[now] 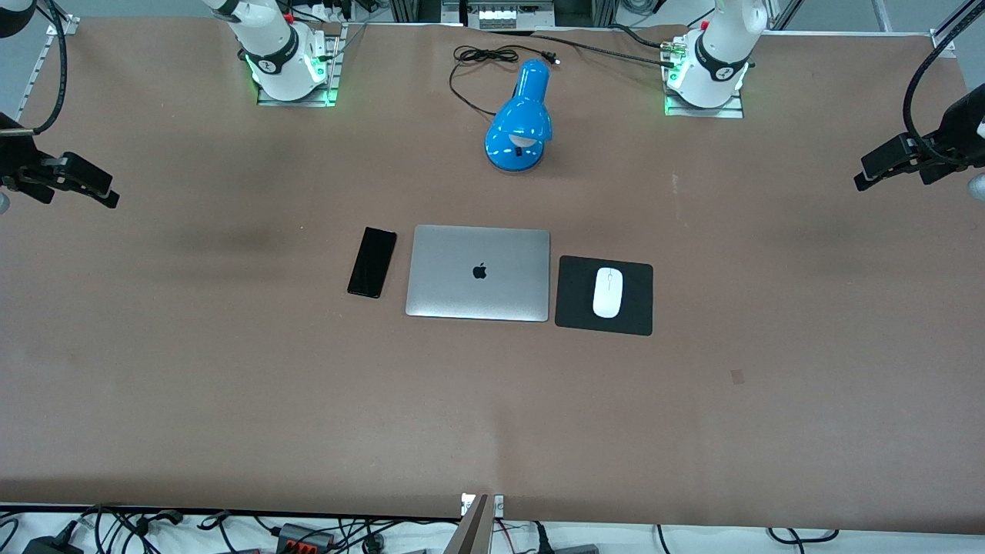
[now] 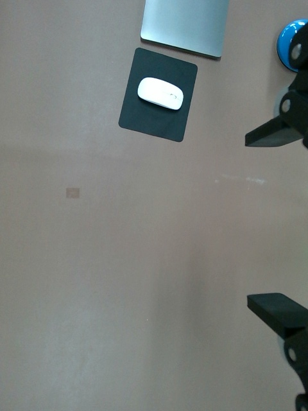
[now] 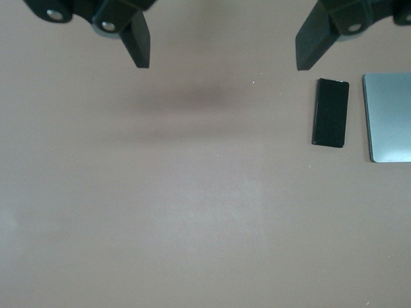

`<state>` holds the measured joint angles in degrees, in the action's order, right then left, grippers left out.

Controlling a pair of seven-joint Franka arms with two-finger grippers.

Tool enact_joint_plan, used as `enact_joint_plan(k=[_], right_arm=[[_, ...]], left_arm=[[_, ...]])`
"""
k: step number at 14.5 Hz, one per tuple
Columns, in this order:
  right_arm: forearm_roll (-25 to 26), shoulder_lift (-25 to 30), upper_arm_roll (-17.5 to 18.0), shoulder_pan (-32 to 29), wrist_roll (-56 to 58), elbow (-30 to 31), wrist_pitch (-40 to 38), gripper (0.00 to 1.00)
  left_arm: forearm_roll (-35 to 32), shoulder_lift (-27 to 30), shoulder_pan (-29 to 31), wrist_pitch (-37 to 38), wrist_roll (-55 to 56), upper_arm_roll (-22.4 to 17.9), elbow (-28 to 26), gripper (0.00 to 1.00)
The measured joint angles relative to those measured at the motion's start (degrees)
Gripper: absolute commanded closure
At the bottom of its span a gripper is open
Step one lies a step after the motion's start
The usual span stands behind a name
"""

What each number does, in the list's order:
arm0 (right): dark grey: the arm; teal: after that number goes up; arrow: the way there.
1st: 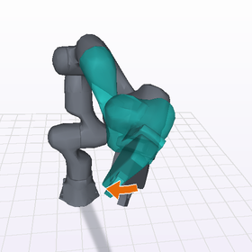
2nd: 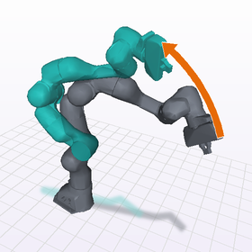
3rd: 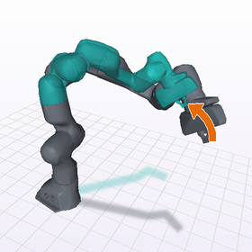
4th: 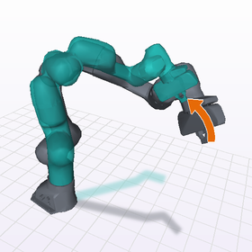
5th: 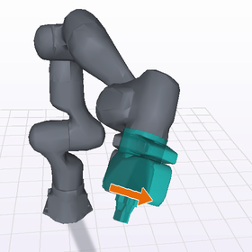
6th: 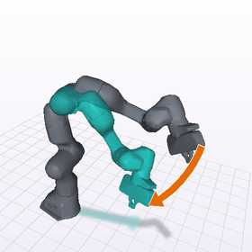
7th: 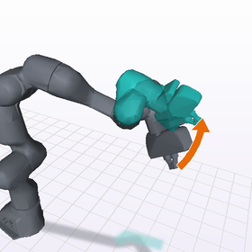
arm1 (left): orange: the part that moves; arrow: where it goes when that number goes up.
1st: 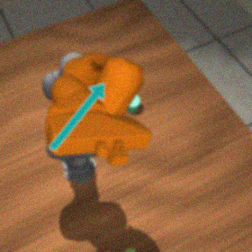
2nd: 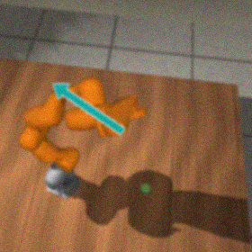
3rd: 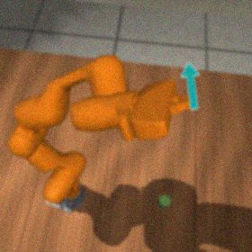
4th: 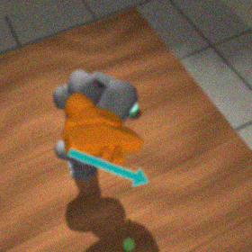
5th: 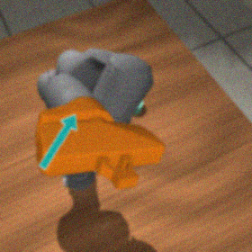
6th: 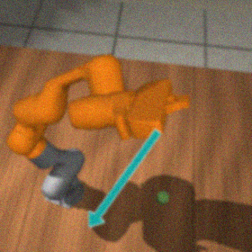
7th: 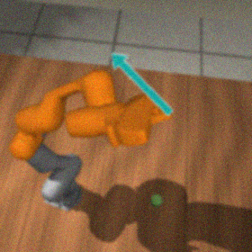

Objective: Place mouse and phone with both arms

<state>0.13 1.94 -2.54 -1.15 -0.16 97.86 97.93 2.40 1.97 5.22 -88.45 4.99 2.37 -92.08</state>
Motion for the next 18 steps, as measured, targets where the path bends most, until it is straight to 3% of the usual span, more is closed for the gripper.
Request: enact_joint_plan(k=[4,18], right_arm=[[0.0,2.5,0.0,0.0,0.0,2.5,1.0,0.0],[0.0,2.6,0.2,0.0,0.0,3.0,0.6,0.0]], left_arm=[[0.0,0.0,0.1,0.0,0.0,-0.1,0.0,0.0],[0.0,0.0,0.1,0.0,0.0,-0.2,0.0,0.0]])
